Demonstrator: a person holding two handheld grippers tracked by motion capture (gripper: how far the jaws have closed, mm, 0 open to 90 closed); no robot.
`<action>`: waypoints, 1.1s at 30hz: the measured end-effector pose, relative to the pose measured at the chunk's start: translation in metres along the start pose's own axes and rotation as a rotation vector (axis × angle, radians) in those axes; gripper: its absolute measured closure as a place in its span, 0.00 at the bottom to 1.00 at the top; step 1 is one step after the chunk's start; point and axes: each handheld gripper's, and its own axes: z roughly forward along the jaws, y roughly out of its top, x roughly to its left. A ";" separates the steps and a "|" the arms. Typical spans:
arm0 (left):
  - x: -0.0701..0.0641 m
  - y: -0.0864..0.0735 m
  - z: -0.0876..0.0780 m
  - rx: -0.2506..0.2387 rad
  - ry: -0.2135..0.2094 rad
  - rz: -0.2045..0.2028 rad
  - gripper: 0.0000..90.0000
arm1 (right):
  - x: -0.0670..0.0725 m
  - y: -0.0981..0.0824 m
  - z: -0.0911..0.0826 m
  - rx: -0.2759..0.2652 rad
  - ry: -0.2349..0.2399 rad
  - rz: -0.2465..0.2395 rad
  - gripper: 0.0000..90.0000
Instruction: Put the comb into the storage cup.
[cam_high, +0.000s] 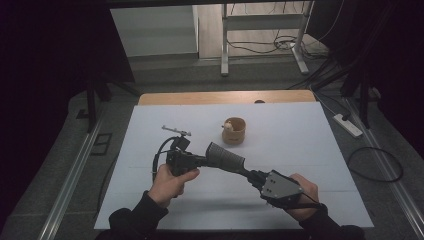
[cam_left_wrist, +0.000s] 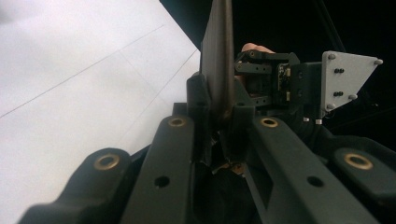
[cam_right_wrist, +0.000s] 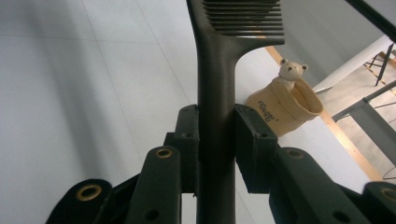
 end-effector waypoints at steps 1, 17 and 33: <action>0.000 0.000 0.000 0.003 0.008 0.005 0.92 | 0.000 0.000 0.000 0.004 0.004 0.002 0.78; -0.002 0.000 -0.002 -0.002 0.049 0.032 0.92 | -0.009 -0.002 0.006 0.056 0.045 0.146 0.37; -0.002 0.000 -0.009 -0.029 0.095 0.056 0.92 | -0.022 -0.009 0.008 0.103 0.133 0.309 0.17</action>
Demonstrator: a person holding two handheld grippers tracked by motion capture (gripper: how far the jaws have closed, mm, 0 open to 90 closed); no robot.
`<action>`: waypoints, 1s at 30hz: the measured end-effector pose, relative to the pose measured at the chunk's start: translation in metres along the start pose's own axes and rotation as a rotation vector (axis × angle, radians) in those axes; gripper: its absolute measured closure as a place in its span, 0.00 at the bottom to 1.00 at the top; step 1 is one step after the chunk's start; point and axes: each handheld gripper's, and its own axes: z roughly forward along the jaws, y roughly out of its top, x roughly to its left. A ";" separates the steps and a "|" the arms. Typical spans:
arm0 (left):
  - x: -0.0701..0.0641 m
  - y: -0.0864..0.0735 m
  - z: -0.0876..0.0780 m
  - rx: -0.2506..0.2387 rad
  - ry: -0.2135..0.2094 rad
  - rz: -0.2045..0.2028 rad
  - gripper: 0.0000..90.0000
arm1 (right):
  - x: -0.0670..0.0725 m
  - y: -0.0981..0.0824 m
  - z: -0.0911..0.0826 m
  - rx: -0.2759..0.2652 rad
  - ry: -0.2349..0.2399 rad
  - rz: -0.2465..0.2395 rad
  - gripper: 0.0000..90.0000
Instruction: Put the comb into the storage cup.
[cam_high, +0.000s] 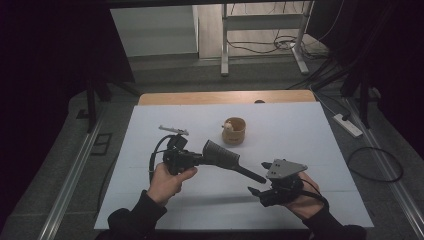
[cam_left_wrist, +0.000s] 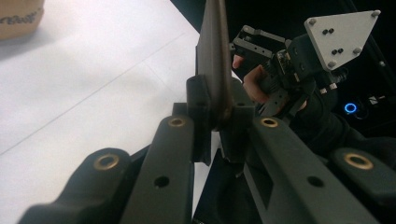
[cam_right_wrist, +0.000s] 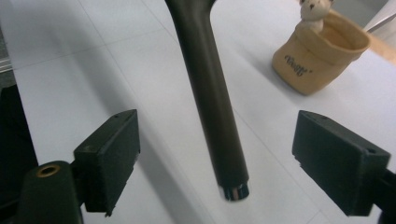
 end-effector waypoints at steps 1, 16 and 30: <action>0.000 0.000 -0.001 -0.003 0.002 0.000 0.92 | -0.001 0.000 0.000 0.005 0.001 0.007 0.16; 0.001 -0.001 -0.009 -0.026 0.064 0.029 0.92 | -0.014 -0.009 0.004 0.052 0.024 0.091 0.01; 0.000 0.001 -0.018 -0.041 0.124 0.064 0.92 | -0.023 -0.021 0.001 0.070 0.015 0.149 0.00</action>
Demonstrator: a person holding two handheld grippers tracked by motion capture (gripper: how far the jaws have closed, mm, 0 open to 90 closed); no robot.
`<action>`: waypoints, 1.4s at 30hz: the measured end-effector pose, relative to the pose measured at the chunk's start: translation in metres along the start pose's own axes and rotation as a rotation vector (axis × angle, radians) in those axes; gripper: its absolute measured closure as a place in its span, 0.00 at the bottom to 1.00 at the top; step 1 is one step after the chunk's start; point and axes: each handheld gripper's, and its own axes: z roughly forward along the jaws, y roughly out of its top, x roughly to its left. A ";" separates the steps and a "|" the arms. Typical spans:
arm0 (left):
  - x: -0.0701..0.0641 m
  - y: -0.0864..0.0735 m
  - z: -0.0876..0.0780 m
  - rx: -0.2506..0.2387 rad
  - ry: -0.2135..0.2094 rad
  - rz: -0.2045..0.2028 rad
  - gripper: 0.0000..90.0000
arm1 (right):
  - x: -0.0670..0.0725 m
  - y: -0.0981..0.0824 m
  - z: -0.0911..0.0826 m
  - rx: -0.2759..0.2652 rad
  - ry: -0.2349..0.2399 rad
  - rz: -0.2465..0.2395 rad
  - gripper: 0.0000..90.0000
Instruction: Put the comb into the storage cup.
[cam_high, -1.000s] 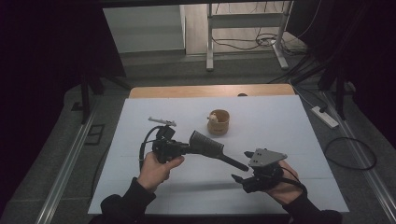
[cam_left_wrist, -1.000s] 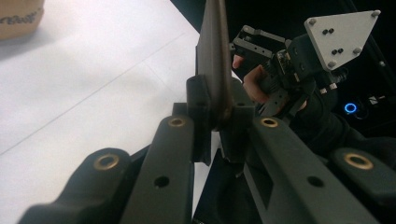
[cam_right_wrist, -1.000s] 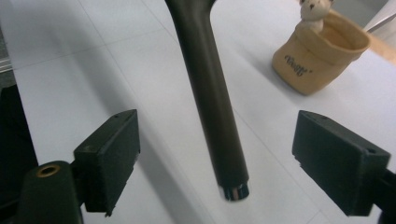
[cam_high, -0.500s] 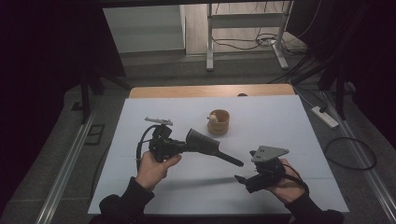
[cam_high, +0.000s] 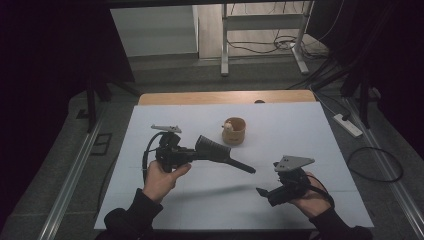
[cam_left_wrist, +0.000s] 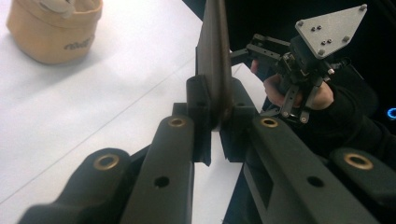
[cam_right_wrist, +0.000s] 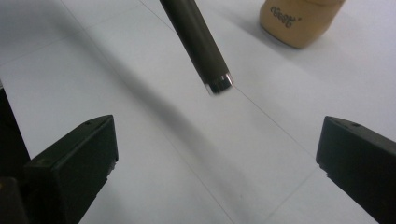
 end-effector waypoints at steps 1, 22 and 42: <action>0.000 0.000 -0.001 -0.002 0.006 -0.001 0.92 | -0.001 -0.001 -0.001 0.003 -0.001 0.006 0.00; 0.009 0.013 -0.022 -0.040 0.062 0.005 0.92 | -0.009 -0.022 -0.013 0.062 -0.064 0.064 0.00; 0.017 0.036 -0.037 -0.089 0.101 0.007 0.92 | -0.021 -0.050 -0.033 0.114 -0.142 0.155 0.00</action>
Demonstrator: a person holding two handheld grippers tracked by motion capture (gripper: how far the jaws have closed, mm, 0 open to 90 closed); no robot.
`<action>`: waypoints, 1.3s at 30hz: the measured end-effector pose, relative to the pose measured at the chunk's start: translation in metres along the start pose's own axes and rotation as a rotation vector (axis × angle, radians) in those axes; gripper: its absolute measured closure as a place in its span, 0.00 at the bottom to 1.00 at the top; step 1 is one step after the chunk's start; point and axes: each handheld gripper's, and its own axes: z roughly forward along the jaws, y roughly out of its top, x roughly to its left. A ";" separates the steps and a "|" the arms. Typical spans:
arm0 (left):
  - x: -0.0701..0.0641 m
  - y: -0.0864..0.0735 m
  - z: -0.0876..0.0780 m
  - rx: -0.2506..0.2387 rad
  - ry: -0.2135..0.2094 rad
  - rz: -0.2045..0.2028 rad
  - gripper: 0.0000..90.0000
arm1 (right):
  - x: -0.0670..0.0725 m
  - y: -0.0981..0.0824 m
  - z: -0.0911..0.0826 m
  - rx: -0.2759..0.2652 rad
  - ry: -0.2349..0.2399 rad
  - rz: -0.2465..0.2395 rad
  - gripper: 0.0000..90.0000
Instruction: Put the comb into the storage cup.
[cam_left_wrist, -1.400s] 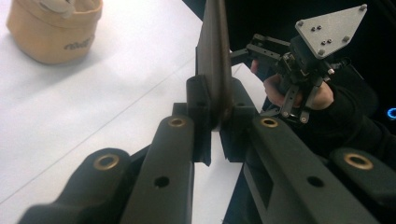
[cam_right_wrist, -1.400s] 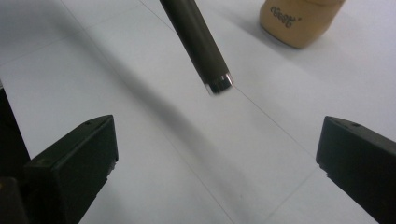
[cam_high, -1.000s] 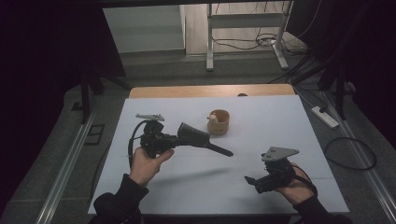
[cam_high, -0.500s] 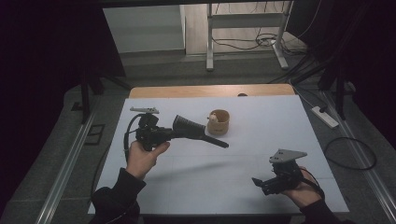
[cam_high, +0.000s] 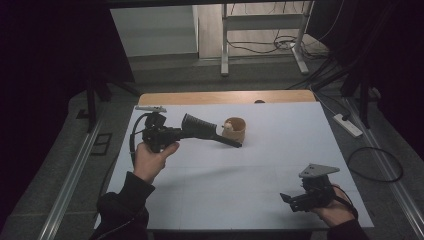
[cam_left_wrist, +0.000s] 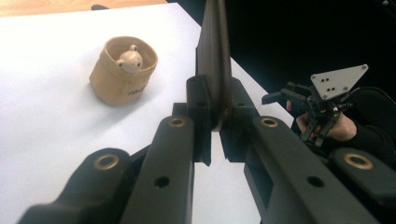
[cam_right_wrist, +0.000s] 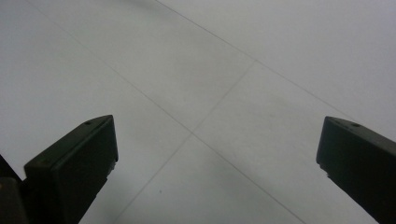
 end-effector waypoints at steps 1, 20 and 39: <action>0.000 0.001 0.000 0.001 0.000 0.000 0.92 | -0.001 -0.001 -0.001 0.003 -0.003 0.008 0.00; 0.006 0.025 -0.003 -0.009 0.037 -0.002 0.92 | -0.011 -0.016 -0.024 0.003 -0.076 0.150 0.00; 0.016 0.050 0.004 -0.011 0.094 -0.020 0.92 | -0.008 -0.023 -0.035 -0.004 -0.090 0.173 0.00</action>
